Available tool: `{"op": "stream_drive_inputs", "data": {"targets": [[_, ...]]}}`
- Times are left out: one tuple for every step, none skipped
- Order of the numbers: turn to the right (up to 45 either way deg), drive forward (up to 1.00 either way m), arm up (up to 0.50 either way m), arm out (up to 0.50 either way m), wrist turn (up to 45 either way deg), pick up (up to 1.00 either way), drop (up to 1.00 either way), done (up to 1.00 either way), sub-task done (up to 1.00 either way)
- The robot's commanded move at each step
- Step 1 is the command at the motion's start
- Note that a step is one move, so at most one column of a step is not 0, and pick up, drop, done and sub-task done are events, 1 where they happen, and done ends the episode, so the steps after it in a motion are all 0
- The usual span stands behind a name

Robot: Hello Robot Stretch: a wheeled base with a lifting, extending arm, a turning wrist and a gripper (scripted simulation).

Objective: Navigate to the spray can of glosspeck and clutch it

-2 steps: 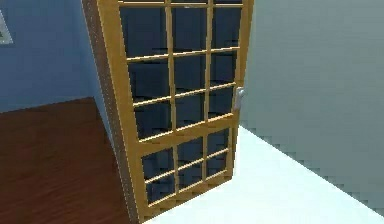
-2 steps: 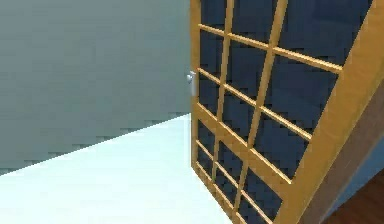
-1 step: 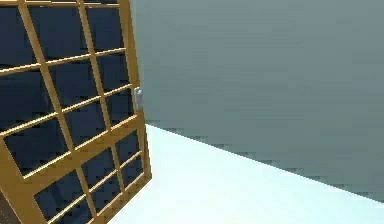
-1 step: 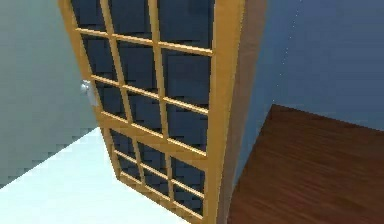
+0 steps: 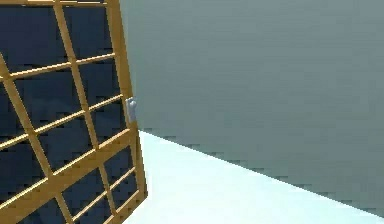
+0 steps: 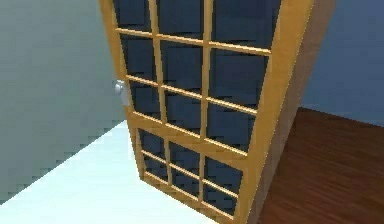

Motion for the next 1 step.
{"op": "stream_drive_inputs", "data": {"targets": [[3.0,0.0,0.0,0.0,0.0,0.0,0.0,0.0,0.0]]}}
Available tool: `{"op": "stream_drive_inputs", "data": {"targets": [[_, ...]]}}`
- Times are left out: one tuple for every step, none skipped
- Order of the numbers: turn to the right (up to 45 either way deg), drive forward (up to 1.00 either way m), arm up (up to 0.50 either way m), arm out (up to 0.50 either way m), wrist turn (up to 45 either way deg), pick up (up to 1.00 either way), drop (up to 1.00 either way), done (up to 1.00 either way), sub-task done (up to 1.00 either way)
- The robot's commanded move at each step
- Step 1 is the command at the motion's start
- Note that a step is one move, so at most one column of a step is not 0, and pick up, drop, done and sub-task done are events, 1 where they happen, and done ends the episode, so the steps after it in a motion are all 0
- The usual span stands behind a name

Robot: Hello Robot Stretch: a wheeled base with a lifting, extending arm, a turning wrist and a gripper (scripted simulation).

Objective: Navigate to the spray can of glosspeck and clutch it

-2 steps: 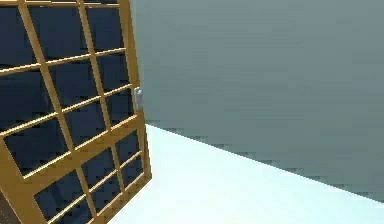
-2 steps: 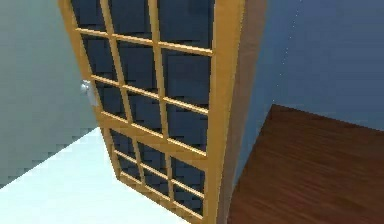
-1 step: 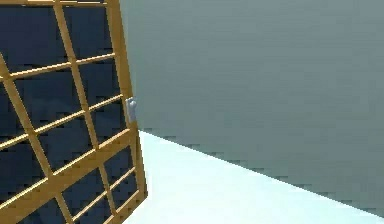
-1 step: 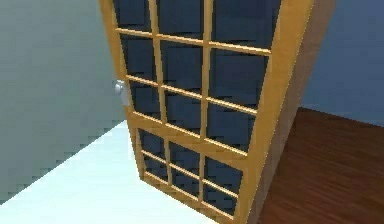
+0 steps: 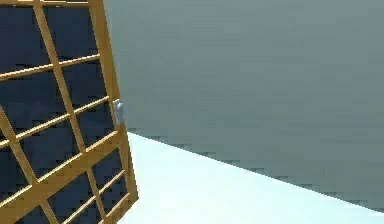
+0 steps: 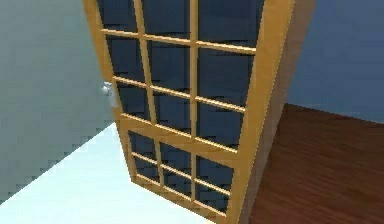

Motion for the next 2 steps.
{"op": "stream_drive_inputs", "data": {"targets": [[0.0,1.0,0.0,0.0,0.0,0.0,0.0,0.0,0.0],[0.0,0.3,0.0,0.0,0.0,0.0,0.0,0.0,0.0]]}}
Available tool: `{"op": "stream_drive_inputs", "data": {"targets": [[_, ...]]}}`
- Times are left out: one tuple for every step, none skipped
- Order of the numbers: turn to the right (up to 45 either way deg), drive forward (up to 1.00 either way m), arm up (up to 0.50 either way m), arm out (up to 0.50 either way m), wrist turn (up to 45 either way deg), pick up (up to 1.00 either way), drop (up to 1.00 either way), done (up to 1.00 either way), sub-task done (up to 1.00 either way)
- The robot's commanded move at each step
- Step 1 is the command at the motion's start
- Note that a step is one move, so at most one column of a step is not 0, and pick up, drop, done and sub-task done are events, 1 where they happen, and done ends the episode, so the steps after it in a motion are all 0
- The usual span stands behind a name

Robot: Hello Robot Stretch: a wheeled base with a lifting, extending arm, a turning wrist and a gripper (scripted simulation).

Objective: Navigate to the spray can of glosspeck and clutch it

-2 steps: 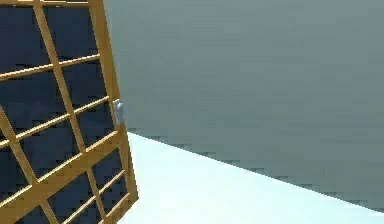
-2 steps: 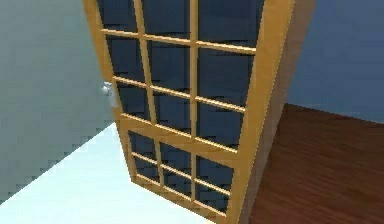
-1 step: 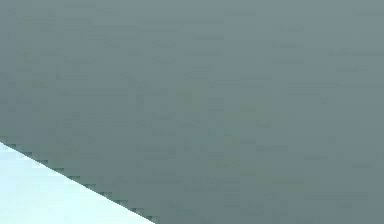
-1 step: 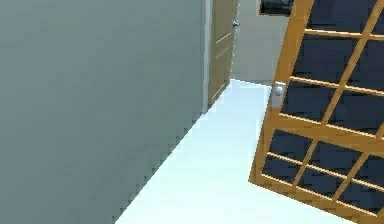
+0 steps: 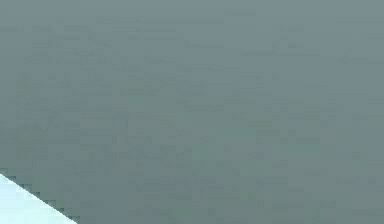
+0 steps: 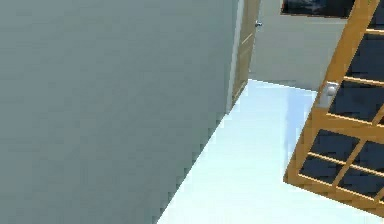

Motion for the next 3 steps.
{"op": "stream_drive_inputs", "data": {"targets": [[-45.0,0.0,0.0,0.0,0.0,0.0,0.0,0.0,0.0],[-12.0,0.0,0.0,0.0,0.0,0.0,0.0,0.0,0.0],[0.0,0.45,0.0,0.0,0.0,0.0,0.0,0.0,0.0]]}}
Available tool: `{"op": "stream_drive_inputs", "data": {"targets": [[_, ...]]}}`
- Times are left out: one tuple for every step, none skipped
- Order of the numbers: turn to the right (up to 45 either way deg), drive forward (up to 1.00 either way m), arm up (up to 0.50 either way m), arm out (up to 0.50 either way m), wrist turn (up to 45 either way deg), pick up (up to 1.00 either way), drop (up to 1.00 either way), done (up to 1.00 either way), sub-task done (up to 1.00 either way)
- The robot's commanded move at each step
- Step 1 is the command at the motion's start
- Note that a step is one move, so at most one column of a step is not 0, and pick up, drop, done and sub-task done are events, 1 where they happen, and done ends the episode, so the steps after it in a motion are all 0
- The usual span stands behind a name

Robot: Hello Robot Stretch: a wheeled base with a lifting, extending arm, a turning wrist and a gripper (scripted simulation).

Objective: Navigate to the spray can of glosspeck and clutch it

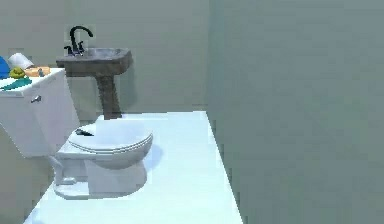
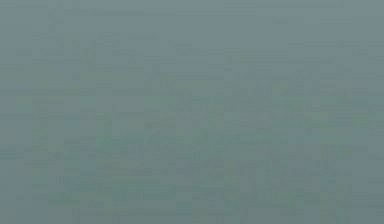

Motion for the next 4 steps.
{"op": "stream_drive_inputs", "data": {"targets": [[-3.0,0.0,0.0,0.0,0.0,0.0,0.0,0.0,0.0],[0.0,0.95,0.0,0.0,0.0,0.0,0.0,0.0,0.0],[-45.0,0.0,0.0,0.0,0.0,0.0,0.0,0.0,0.0],[-45.0,0.0,0.0,0.0,0.0,0.0,0.0,0.0,0.0]]}}
